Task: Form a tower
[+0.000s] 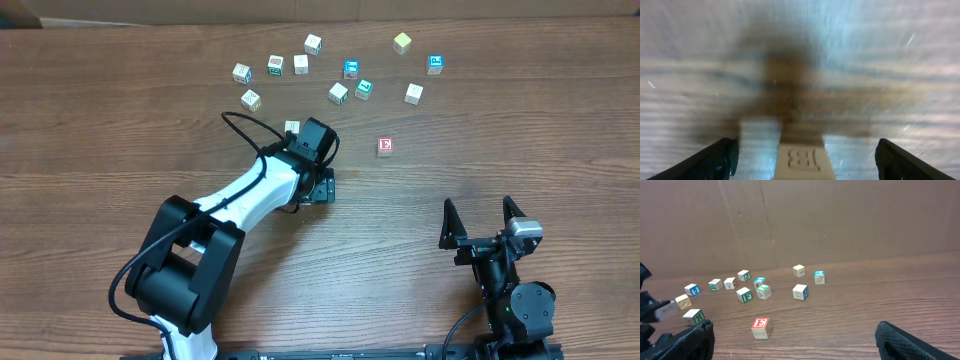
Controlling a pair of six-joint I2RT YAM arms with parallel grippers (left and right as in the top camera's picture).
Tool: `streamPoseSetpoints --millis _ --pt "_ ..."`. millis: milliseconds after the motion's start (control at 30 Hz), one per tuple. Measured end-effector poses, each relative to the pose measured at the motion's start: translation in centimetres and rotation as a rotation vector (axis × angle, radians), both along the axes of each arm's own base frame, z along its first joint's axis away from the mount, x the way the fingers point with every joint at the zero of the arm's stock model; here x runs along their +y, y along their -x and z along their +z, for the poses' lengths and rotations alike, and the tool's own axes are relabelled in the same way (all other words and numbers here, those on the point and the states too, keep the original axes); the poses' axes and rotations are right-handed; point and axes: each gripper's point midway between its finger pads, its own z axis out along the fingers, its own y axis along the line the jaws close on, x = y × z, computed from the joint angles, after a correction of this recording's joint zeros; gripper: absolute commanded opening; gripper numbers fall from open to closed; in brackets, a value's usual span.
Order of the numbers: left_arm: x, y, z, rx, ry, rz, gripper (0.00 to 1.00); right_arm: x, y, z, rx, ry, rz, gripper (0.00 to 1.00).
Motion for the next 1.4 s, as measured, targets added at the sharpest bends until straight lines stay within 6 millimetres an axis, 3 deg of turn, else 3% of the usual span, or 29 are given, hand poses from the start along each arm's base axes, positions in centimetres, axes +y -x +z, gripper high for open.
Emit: streamPoseSetpoints --millis 67,200,300,367,533,700,867,1033,1400 --pt "0.1 -1.4 1.2 -0.023 0.013 0.015 0.85 0.0 0.0 0.0 0.0 0.0 0.0 1.0" --pt "1.0 -7.1 6.4 -0.155 0.072 0.069 0.86 0.0 0.0 0.0 0.0 0.0 0.0 1.0" --pt "3.8 -10.5 9.8 -0.228 0.094 0.147 0.88 0.0 0.0 0.0 0.0 0.0 0.0 1.0" --pt "6.8 -11.4 10.7 -0.231 0.084 0.206 0.91 0.0 0.0 0.0 0.0 0.0 0.0 1.0" --pt "14.2 -10.0 9.5 -0.119 0.026 0.347 1.0 0.0 0.0 0.0 0.0 0.001 0.0 1.0" --pt "21.9 -7.8 8.7 -0.027 -0.009 0.517 1.0 0.0 0.0 0.0 0.0 0.0 0.0 1.0" --pt "27.3 -6.1 8.5 0.012 -0.02 0.647 1.0 0.0 0.0 0.0 -0.001 0.0 0.0 1.0" --pt "28.9 -5.5 8.4 0.024 -0.013 0.689 1.0 0.0 0.0 0.0 0.0 0.0 0.0 1.0" --pt "28.5 -5.6 8.3 0.027 0.013 0.683 1.0 0.0 0.0 0.0 0.0 0.0 0.0 1.0"
